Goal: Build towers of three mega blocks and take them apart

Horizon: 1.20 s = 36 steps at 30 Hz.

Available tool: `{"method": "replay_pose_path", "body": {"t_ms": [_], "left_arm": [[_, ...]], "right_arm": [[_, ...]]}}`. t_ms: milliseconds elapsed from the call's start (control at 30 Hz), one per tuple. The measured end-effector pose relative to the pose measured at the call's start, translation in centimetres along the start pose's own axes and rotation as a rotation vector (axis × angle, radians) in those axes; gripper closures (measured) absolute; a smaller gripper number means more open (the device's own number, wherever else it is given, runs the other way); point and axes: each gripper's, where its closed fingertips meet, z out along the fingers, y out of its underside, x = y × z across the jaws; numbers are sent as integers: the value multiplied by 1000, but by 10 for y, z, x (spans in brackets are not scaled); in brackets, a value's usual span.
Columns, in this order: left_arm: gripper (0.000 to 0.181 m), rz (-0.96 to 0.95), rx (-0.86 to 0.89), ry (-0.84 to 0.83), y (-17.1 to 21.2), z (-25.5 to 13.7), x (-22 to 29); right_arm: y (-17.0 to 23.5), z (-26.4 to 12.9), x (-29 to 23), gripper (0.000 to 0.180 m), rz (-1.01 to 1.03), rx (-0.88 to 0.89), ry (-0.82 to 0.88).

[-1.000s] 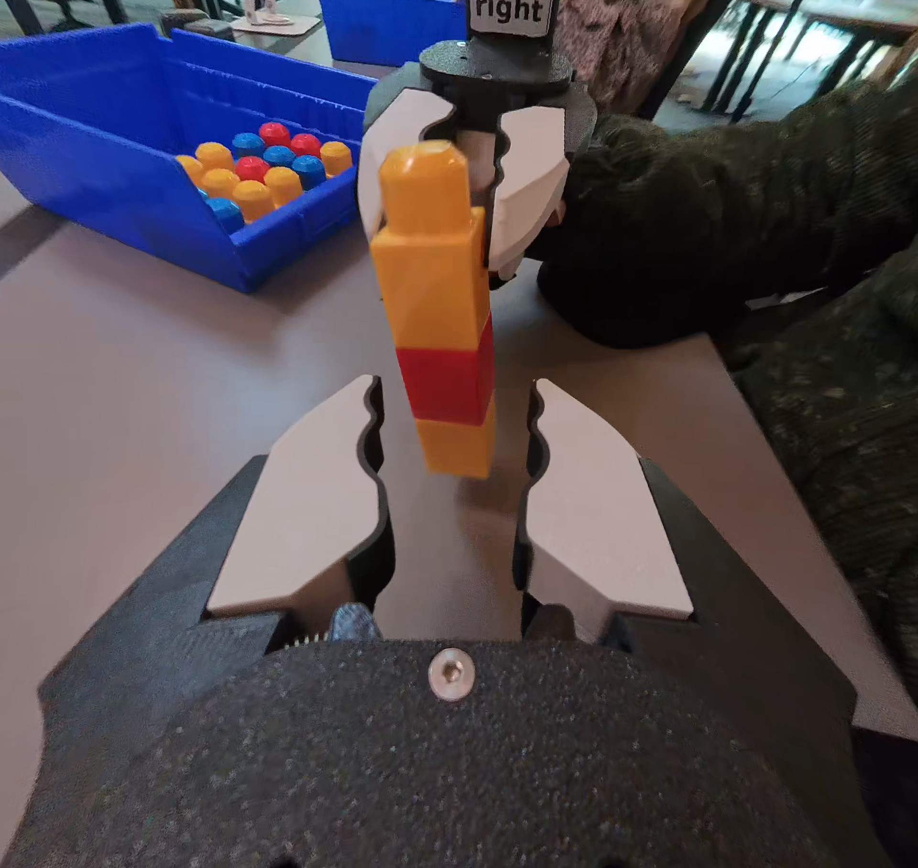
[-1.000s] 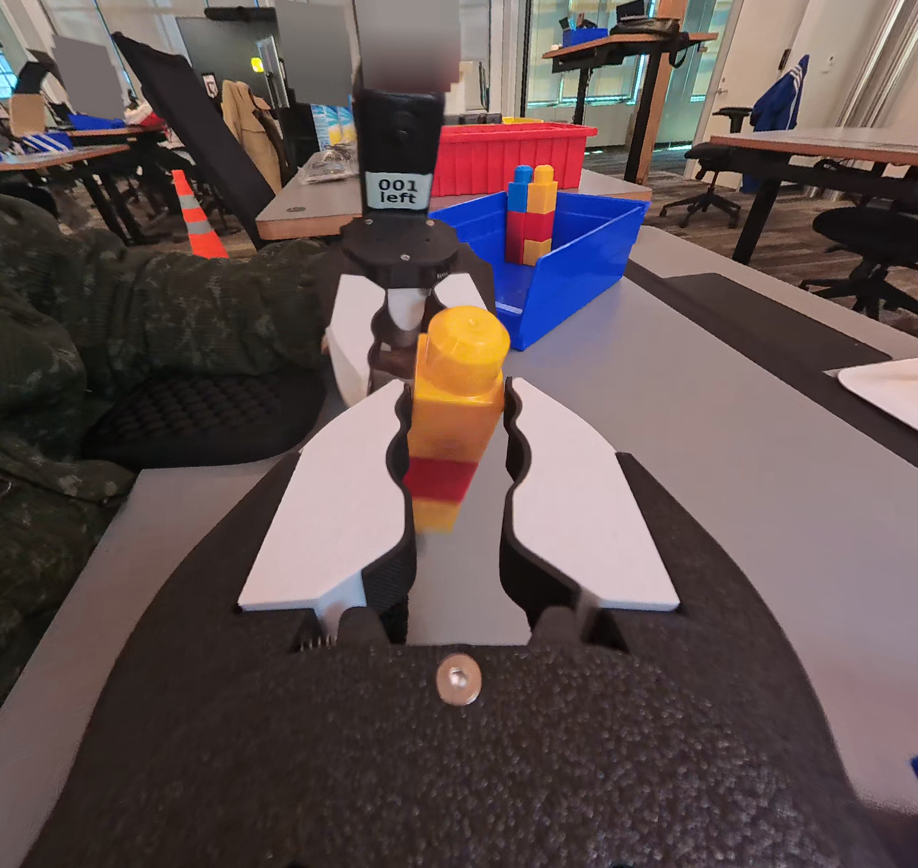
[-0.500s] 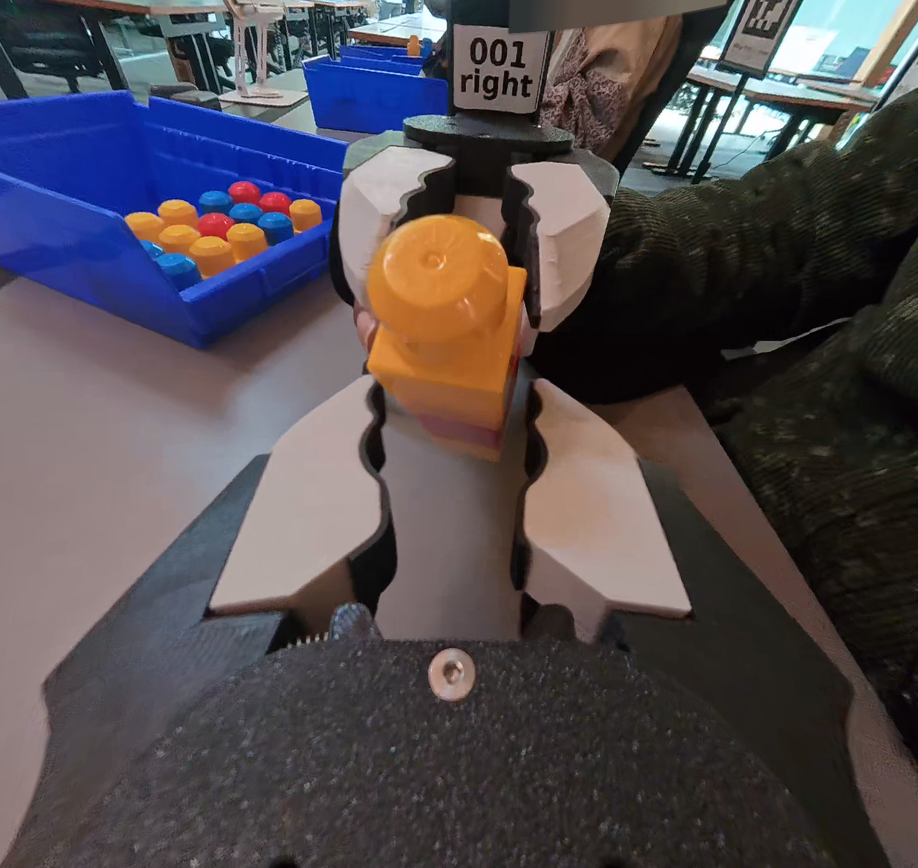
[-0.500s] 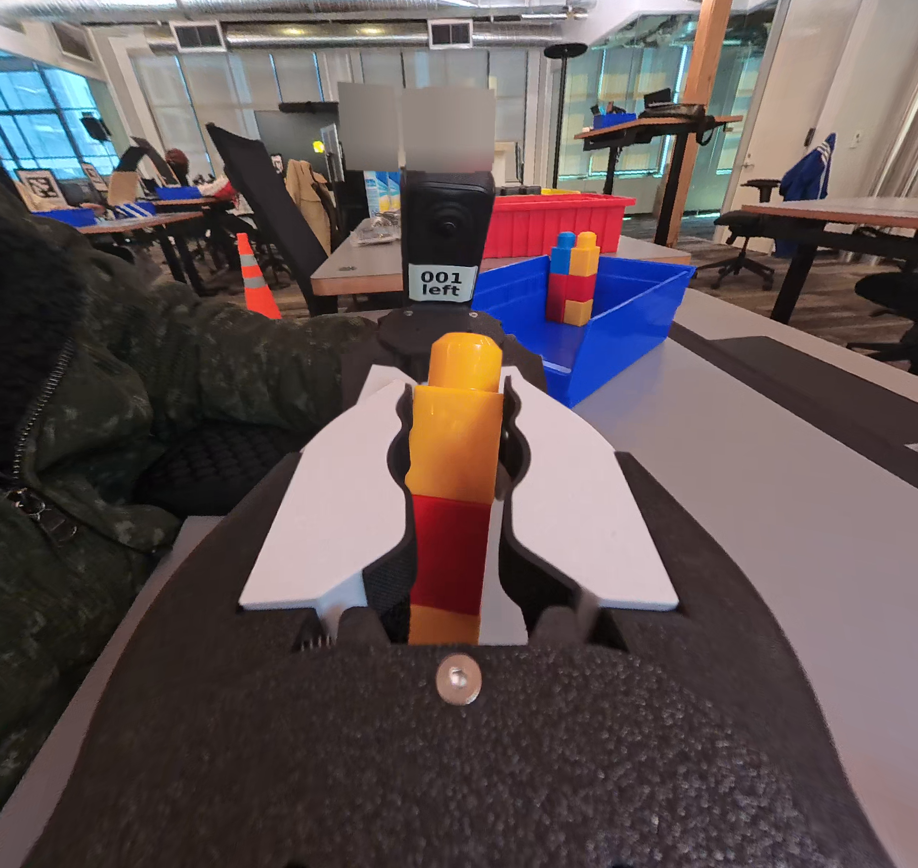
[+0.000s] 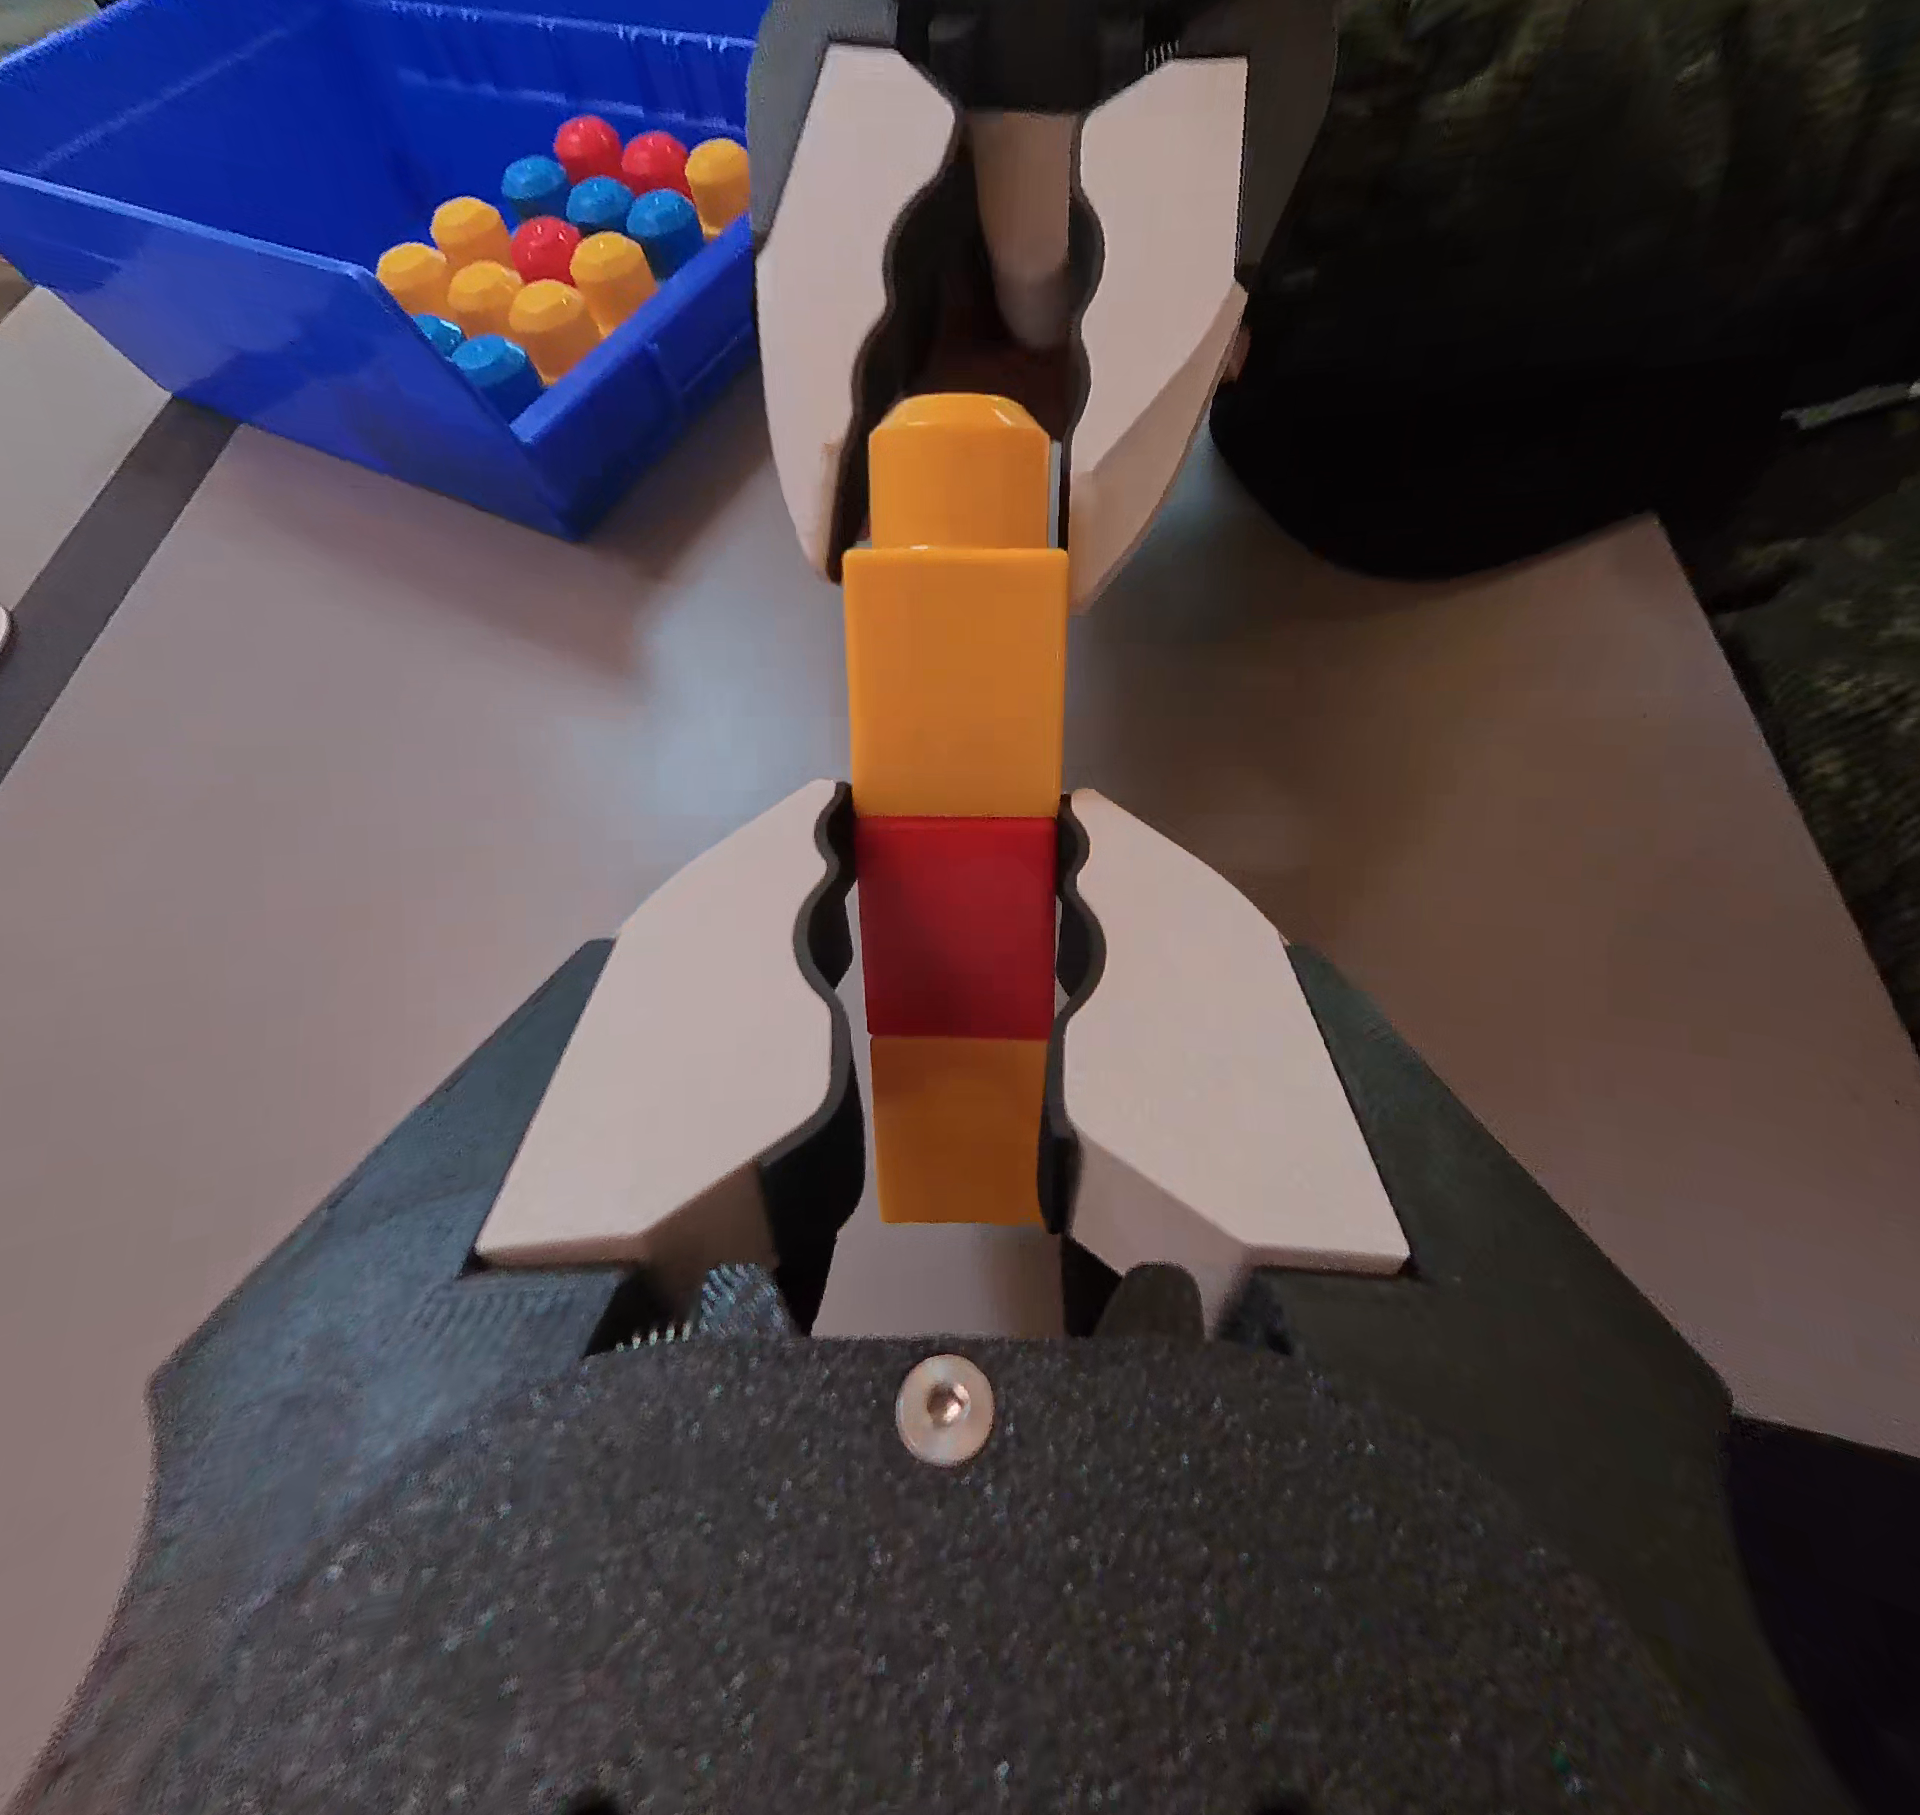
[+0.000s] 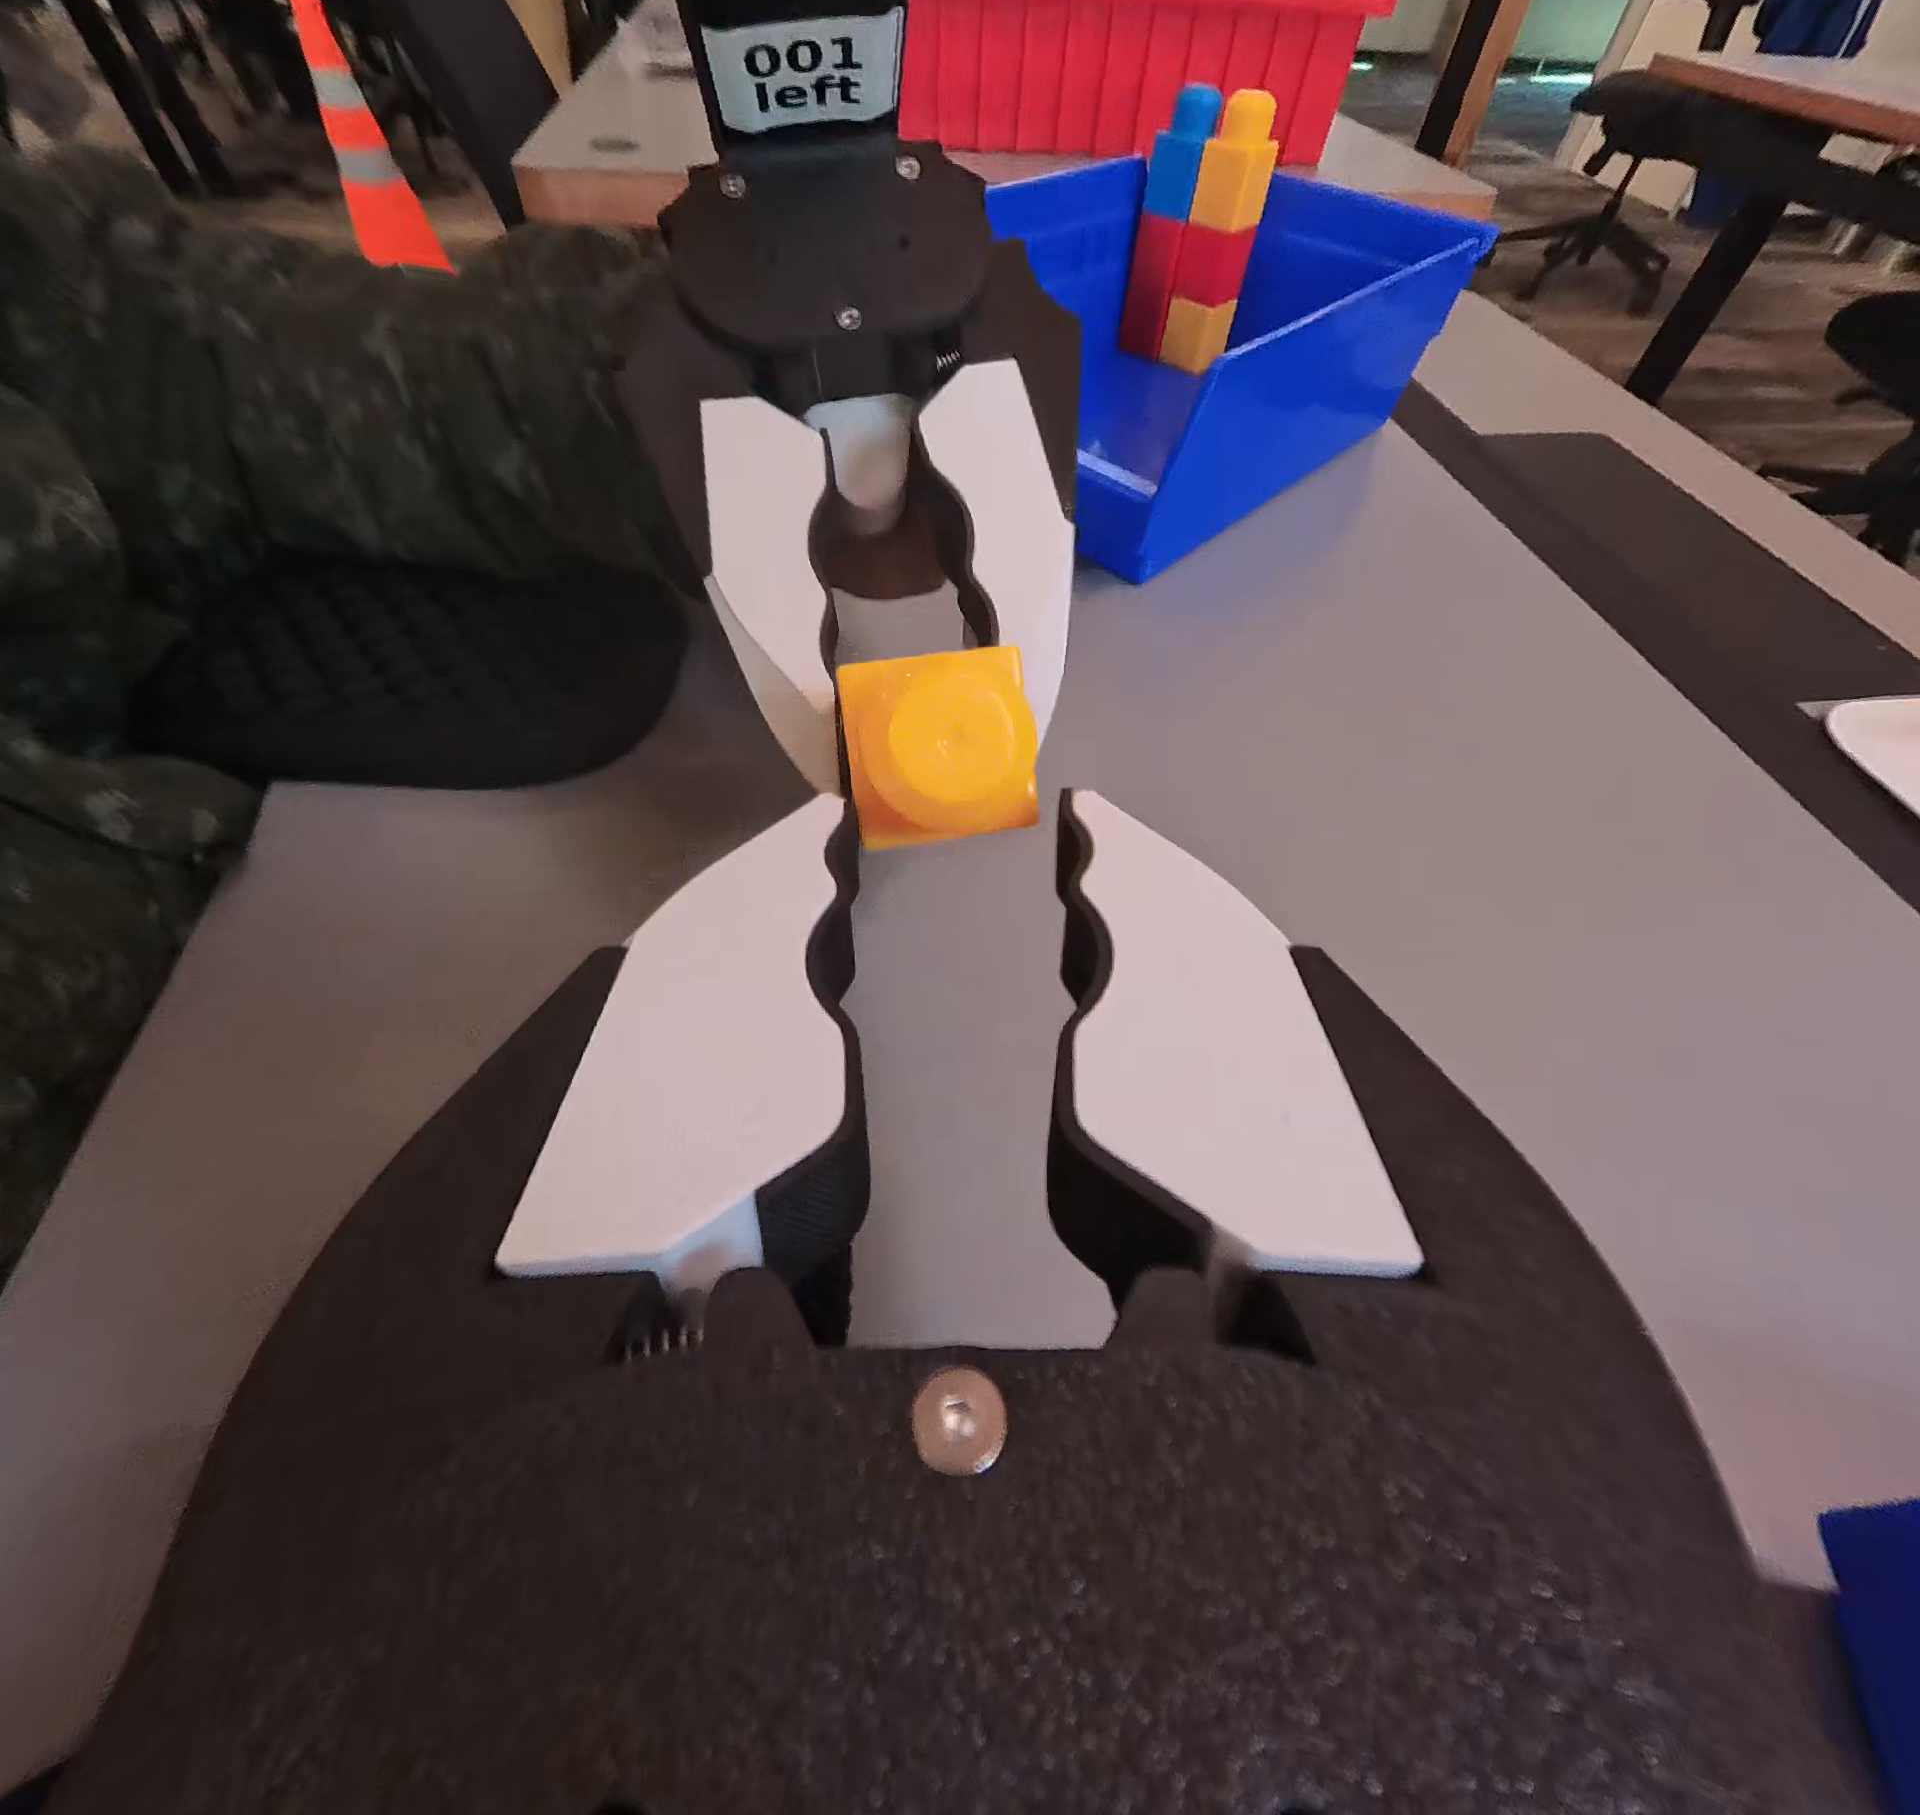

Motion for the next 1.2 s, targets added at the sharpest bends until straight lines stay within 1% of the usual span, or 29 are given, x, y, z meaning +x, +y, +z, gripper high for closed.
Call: {"method": "replay_pose_path", "body": {"t_ms": [67,167,233,267,333,433,467,500,533,567,600,633,667,700,733,767,833,933,1000,1033,1100,1200], "left_arm": [[144,19,-41,-14,6,0,-1],[144,48,-94,-32,12,3,-1],[144,55,-118,-23,16,6,1],[144,68,-125,-29,18,6,1],[144,65,-105,-19,15,7,2],[144,66,-56,-7,7,4,5],[144,71,-79,-13,10,3,4],[144,85,-163,-51,24,2,-4],[144,90,-205,-91,37,-1,-14],[144,48,-184,-94,40,-3,-19],[144,-14,-147,-87,39,-7,-23],[145,-51,-106,-108,35,-12,-31],[145,-73,-55,-138,29,-18,-39],[145,-98,-3,-157,22,-24,-45],[145,-125,49,-176,15,-29,-50],[145,-146,94,-195,9,-34,-55],[145,-168,155,-243,3,-42,-64],[145,-178,196,-318,1,-47,-76],[145,-186,211,-336,1,-48,-79],[145,-187,212,-339,2,-47,-80],[145,-183,208,-350,5,-46,-81],[145,-187,223,-347,4,-45,-82]], "right_arm": [[-1,-2,1,139,-6,0,12],[-1,-2,0,139,-28,-9,17],[2,2,-5,150,-49,-27,8],[3,3,-5,150,-67,-42,13],[3,2,-6,150,-80,-66,17],[-6,-3,-9,150,-88,-58,14],[-9,-6,-10,150,-96,-50,12],[-19,-13,-9,150,-97,-8,18],[-37,-27,-5,150,-83,77,33],[-59,-48,3,151,-67,174,69],[-79,-73,16,150,-65,257,146],[-95,-100,36,150,-77,320,271],[-106,-127,57,150,-87,346,412],[-110,-152,79,150,-83,335,544],[-108,-172,100,150,-72,289,641],[-100,-184,119,150,-52,195,696],[-68,-204,162,150,-7,-54,812],[-3,-230,220,150,71,-458,908],[37,-244,248,150,107,-676,915],[52,-248,260,150,115,-741,913],[76,-248,275,150,167,-815,874],[92,-221,290,150,233,-783,792]]}}
